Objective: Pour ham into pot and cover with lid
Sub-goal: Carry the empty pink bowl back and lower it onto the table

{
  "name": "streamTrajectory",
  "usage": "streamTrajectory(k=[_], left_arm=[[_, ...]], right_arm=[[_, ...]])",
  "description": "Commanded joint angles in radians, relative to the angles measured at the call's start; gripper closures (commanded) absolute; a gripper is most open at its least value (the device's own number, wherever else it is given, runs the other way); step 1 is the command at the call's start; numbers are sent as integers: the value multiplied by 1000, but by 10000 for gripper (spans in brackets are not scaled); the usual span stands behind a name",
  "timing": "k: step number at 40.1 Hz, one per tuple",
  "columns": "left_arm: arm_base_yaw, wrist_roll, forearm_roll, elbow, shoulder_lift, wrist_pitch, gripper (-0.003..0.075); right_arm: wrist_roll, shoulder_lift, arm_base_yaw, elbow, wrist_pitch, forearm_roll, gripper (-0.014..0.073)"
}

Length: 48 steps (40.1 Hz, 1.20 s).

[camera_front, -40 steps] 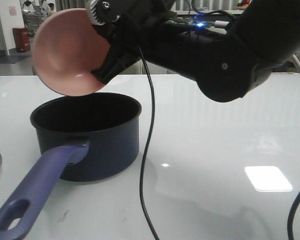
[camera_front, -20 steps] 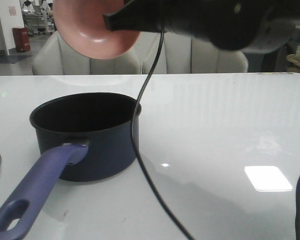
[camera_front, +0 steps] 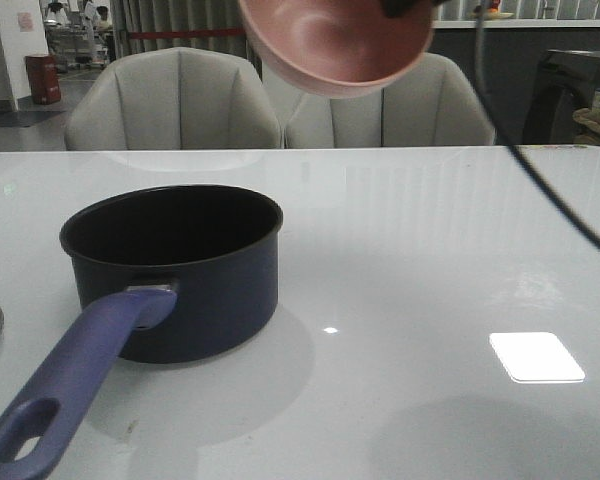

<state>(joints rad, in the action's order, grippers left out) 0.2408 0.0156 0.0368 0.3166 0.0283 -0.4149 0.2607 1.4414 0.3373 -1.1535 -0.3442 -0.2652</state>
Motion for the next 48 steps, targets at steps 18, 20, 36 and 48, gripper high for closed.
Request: streamTrajectory(k=[18,20,36,48], left_arm=[[9,1,2,25,10,78,493],[9,1,2,25,10,78,493],[9,1,2,25,10,78,493],[9,1,2,25,10,78,493]], right_arm=[[-3,20,-353,-37,-435,-93,455],[-3,50,-371,-37,-453,-93,455],[4,244,-387,-37,-444,-93,398],[21,293,-387,-37,-438,-87,163]])
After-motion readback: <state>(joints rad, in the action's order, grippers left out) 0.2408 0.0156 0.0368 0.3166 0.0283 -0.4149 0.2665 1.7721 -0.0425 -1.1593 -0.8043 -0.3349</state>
